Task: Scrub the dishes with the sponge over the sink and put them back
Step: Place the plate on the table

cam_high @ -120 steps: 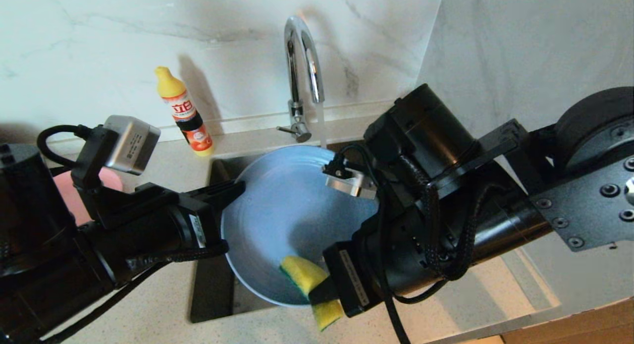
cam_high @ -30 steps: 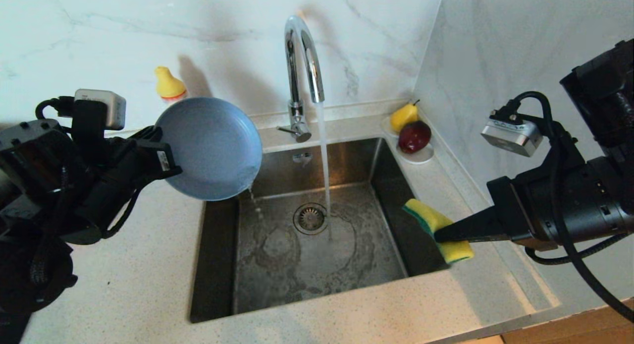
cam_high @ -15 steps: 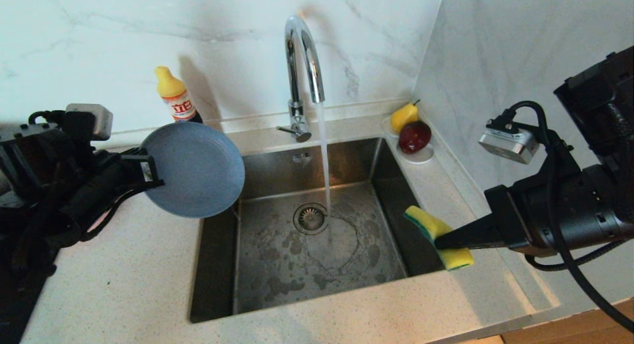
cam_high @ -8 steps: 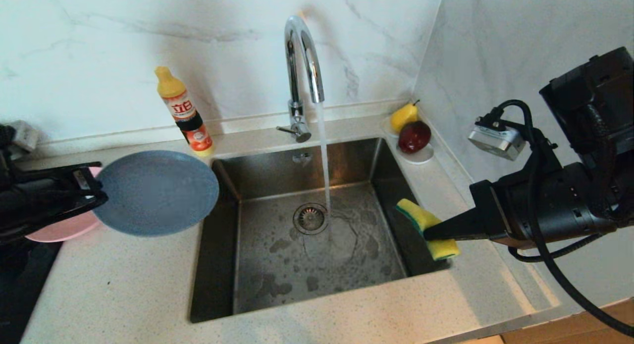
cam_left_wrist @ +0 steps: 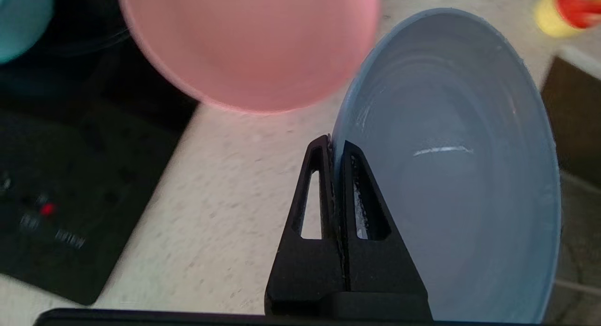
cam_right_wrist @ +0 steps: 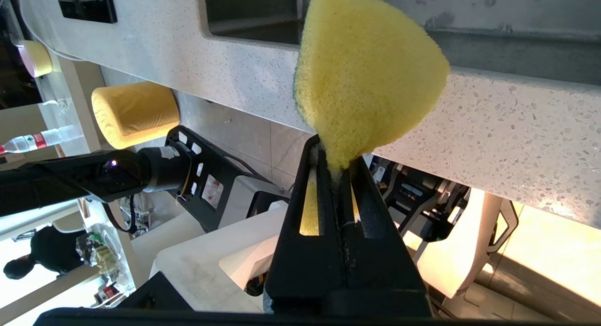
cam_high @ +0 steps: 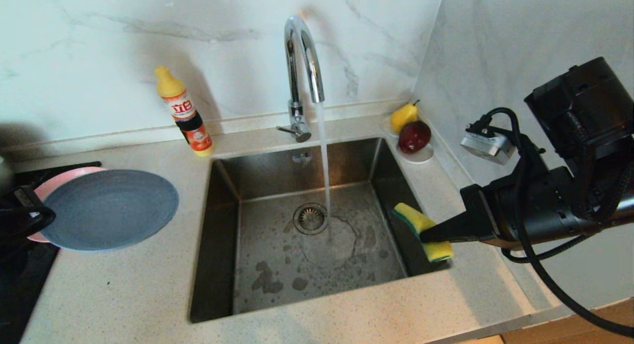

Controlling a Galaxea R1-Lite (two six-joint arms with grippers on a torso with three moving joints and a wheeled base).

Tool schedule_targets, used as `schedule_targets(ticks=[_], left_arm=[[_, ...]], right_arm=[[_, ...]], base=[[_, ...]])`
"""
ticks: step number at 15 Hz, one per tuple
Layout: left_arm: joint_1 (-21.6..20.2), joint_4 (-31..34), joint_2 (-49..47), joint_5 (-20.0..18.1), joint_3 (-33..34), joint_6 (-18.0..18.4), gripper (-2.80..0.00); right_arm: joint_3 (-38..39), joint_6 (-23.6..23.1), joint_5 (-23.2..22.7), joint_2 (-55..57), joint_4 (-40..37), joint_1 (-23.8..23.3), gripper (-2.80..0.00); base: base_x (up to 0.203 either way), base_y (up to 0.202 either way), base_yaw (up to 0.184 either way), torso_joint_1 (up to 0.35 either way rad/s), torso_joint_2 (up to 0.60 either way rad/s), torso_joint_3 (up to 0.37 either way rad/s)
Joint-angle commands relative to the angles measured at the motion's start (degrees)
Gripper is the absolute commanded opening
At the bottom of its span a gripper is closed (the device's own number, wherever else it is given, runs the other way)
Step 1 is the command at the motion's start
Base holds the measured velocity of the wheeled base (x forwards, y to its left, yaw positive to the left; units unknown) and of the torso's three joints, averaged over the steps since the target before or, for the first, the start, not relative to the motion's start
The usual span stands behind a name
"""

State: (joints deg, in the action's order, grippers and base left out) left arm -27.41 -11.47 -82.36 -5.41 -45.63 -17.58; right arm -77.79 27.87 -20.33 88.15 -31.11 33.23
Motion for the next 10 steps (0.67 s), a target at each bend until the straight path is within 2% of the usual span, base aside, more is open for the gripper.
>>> schedule_targets(ticks=[1, 3, 7, 10], left_arm=[[-1.56, -0.57, -0.05, -0.73, 2.20, -0.17, -2.80], [-2.43, -1.03, -0.31, -1.27, 4.35, -0.08, -2.80], [-5.35, -1.23, -0.99, -5.18, 6.54, -0.61, -2.80], [-7.71, -1.36, -2.29, -5.29, 6.84, -0.69, -2.80]], right_arm=[[0.09, 0.16, -0.14, 0.55, -0.18, -0.01, -2.80], [0.24, 0.16, -0.14, 0.80, -0.18, -0.07, -2.80], [0.27, -0.63, -0.23, 0.82, -0.18, -1.18, -2.80], [0.36, -0.63, -0.31, 0.62, -0.27, -1.33, -2.80]], base=[[0.000, 0.000, 0.000, 0.000, 0.00, 0.000], [0.000, 0.000, 0.000, 0.000, 0.00, 0.000], [0.000, 0.000, 0.000, 0.000, 0.00, 0.000], [0.000, 0.000, 0.000, 0.000, 0.00, 0.000]])
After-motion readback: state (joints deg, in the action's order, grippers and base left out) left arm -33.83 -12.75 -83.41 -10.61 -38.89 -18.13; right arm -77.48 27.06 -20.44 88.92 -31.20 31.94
